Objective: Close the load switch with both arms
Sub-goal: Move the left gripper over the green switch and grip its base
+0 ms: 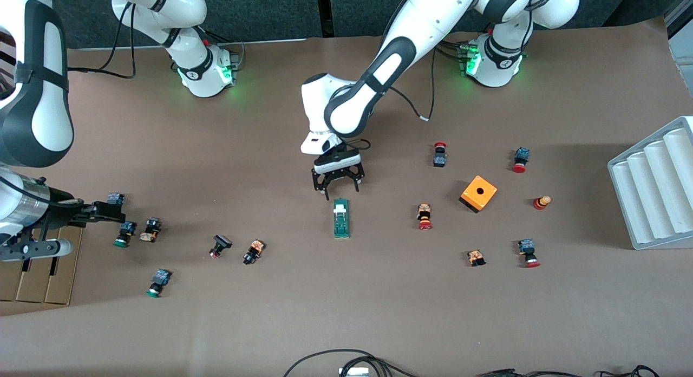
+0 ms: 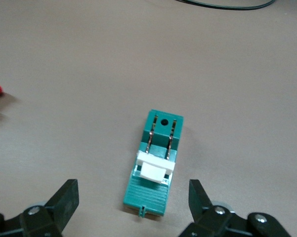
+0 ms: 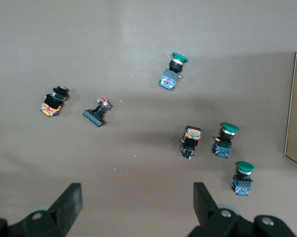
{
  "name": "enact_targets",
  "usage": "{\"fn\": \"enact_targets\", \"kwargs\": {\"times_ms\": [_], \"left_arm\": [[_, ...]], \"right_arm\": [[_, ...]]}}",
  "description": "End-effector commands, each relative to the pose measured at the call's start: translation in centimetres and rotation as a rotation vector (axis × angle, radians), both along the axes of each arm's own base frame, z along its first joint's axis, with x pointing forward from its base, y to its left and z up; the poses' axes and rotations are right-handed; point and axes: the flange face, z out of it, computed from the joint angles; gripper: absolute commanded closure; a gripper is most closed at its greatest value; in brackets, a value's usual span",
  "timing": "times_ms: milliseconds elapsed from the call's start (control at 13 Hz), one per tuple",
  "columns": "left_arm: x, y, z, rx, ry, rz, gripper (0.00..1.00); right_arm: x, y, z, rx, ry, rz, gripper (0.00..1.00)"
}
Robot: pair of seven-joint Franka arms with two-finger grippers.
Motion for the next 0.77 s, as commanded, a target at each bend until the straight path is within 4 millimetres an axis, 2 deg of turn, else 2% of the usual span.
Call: {"fn": "enact_targets", "kwargs": {"times_ms": [0, 154, 308, 462, 692], "left_arm": [[0.0, -0.4, -1.6, -0.014, -0.073, -0.042, 0.02], [-0.1, -0.7, -2.8, -0.040, -0.101, -0.028, 0.02], [-1.2, -1.1, -5.0, -0.007, -0.138, -0.091, 0.05], [-0.9, -0.8, -5.8, -0.008, -0.187, -0.120, 0.05], [-1.2, -0.1, -8.2, 0.055, -0.233, -0.141, 0.06]], "right_arm": [[0.2, -0.6, 0.3, 0.049, -0.018, 0.047, 0.00], [0.3, -0.4, 0.3, 0.085, -0.022, 0.052, 0.00], [0.3, -0.8, 0.2, 0.088, -0.022, 0.052, 0.00], [0.3, -0.8, 0.1, 0.085, -0.022, 0.057, 0.00], [0.5, 0.3, 0.1, 0.080, -0.023, 0.069, 0.00]]}}
